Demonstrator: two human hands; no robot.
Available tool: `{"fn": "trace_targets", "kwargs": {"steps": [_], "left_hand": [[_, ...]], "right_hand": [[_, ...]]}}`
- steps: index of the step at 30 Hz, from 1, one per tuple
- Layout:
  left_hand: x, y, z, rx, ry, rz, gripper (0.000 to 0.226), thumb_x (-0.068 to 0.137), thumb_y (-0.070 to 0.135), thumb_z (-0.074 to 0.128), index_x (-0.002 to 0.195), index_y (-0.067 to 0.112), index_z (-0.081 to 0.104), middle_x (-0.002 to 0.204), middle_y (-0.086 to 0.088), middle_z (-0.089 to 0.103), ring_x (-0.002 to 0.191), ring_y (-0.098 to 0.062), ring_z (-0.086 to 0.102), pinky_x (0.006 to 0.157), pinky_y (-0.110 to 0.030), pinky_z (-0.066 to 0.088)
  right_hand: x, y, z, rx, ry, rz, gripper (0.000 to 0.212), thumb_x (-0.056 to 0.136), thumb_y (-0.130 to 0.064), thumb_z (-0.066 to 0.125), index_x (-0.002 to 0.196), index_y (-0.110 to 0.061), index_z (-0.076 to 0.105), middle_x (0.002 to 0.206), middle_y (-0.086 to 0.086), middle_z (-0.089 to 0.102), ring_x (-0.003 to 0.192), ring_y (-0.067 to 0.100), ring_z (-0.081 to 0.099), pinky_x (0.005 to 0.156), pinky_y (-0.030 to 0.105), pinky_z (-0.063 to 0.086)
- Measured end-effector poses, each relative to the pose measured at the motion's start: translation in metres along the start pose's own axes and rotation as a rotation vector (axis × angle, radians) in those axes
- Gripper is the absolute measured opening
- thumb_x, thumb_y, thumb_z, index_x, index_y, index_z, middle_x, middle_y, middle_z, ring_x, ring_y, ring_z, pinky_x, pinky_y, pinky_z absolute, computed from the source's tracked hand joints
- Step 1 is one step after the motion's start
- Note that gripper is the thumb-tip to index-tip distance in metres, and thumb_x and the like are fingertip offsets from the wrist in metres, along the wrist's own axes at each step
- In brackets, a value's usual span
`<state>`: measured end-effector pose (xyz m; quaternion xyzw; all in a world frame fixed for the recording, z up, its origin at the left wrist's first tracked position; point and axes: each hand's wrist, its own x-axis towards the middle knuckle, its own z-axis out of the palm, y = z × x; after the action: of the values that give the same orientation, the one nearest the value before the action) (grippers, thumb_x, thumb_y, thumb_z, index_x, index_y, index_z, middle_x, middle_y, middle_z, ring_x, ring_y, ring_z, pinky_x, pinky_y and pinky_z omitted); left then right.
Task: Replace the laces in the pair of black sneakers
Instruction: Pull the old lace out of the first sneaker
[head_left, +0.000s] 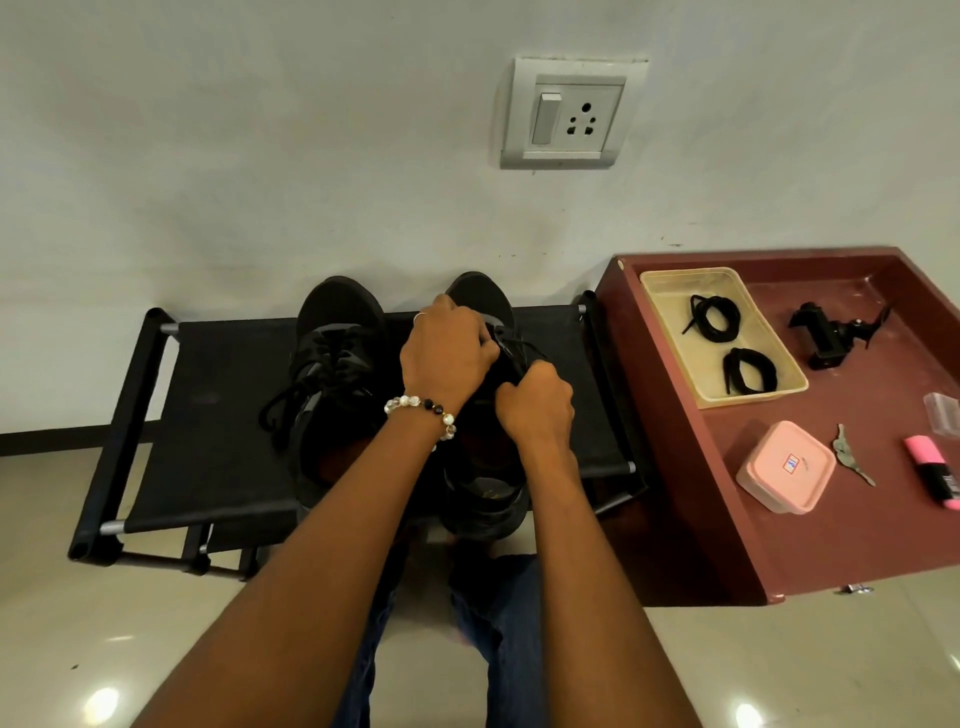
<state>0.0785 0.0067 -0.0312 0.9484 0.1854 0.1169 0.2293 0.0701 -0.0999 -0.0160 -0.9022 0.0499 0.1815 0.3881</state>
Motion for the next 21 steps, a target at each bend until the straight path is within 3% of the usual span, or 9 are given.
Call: {"fn": "trace_targets", "kwargs": {"steps": [3,6,8,10,12,14,16,19,21], "left_hand": [[0.0,0.003,0.002,0.045,0.027,-0.005,0.024,0.093,0.025,0.051,0.087,0.008,0.068,0.103,-0.009,0.055,0.085,-0.024,0.056,0.063,-0.028,0.036],[0.003,-0.001,-0.004,-0.027,-0.003,-0.126,0.031,0.094,0.024,0.044,0.071,0.006,0.053,0.074,-0.004,0.052,0.066,-0.021,0.05,0.054,-0.028,0.027],[0.006,-0.004,-0.011,-0.312,-0.055,-0.313,0.036,0.091,0.029,0.042,0.073,0.003,0.059,0.074,-0.005,0.062,0.068,-0.022,0.056,0.063,-0.031,0.044],[0.006,-0.007,-0.022,-0.803,-0.053,-0.585,0.033,0.089,0.026,0.039,0.075,0.007,0.061,0.077,-0.007,0.068,0.077,-0.026,0.066,0.08,-0.043,0.057],[0.004,-0.012,-0.032,-1.194,-0.066,-0.829,0.026,0.091,0.015,0.035,0.076,0.009,0.054,0.073,-0.009,0.064,0.075,-0.026,0.067,0.08,-0.042,0.059],[0.003,-0.019,-0.039,-1.327,-0.065,-0.915,0.022,0.091,0.012,0.033,0.078,0.01,0.05,0.074,-0.01,0.063,0.075,-0.03,0.069,0.072,-0.039,0.059],[0.003,-0.021,-0.04,-1.177,-0.03,-0.868,0.02,0.091,0.014,0.039,0.08,0.008,0.054,0.077,-0.009,0.064,0.071,-0.028,0.068,0.063,-0.034,0.057],[0.001,-0.022,-0.034,-0.691,0.14,-0.647,0.024,0.09,0.015,0.05,0.074,0.001,0.06,0.071,-0.01,0.06,0.062,-0.022,0.058,0.057,-0.036,0.051],[-0.004,-0.019,-0.035,-0.34,0.229,-0.496,0.015,0.09,0.017,0.053,0.093,0.007,0.064,0.095,-0.012,0.062,0.086,-0.028,0.059,0.071,-0.037,0.049]], "right_hand": [[0.0,0.0,0.0,0.0,-0.001,-0.004,0.024,0.092,-0.013,0.052,0.114,-0.004,0.051,0.115,0.016,0.055,0.086,0.026,0.051,0.069,0.033,0.042],[0.001,0.001,-0.001,-0.003,0.002,-0.007,0.02,0.092,-0.013,0.052,0.11,-0.005,0.051,0.114,0.015,0.055,0.084,0.024,0.049,0.067,0.032,0.04],[0.001,0.001,-0.001,0.001,0.004,-0.003,0.019,0.092,-0.013,0.052,0.109,-0.005,0.051,0.116,0.016,0.054,0.086,0.025,0.048,0.069,0.033,0.041],[0.001,0.001,-0.001,-0.005,0.005,0.0,0.019,0.093,-0.013,0.052,0.11,-0.005,0.051,0.117,0.016,0.054,0.087,0.026,0.048,0.07,0.034,0.04],[0.001,0.001,-0.001,-0.012,0.006,0.004,0.022,0.093,-0.013,0.052,0.113,-0.003,0.052,0.119,0.017,0.054,0.091,0.029,0.051,0.071,0.034,0.04],[0.001,0.001,-0.001,-0.024,0.007,0.0,0.023,0.093,-0.013,0.052,0.113,-0.003,0.052,0.118,0.017,0.055,0.096,0.032,0.055,0.071,0.034,0.041],[0.003,0.003,-0.001,-0.036,0.002,0.003,0.023,0.092,-0.013,0.053,0.113,-0.003,0.053,0.117,0.016,0.055,0.091,0.03,0.053,0.071,0.034,0.042],[0.009,0.005,0.0,-0.069,0.013,-0.038,0.024,0.091,-0.016,0.057,0.113,-0.005,0.054,0.114,0.015,0.057,0.093,0.031,0.055,0.071,0.035,0.044],[0.014,0.005,0.001,-0.104,0.052,-0.159,0.032,0.09,-0.021,0.061,0.119,-0.008,0.056,0.116,0.014,0.058,0.106,0.035,0.057,0.079,0.038,0.048]]}}
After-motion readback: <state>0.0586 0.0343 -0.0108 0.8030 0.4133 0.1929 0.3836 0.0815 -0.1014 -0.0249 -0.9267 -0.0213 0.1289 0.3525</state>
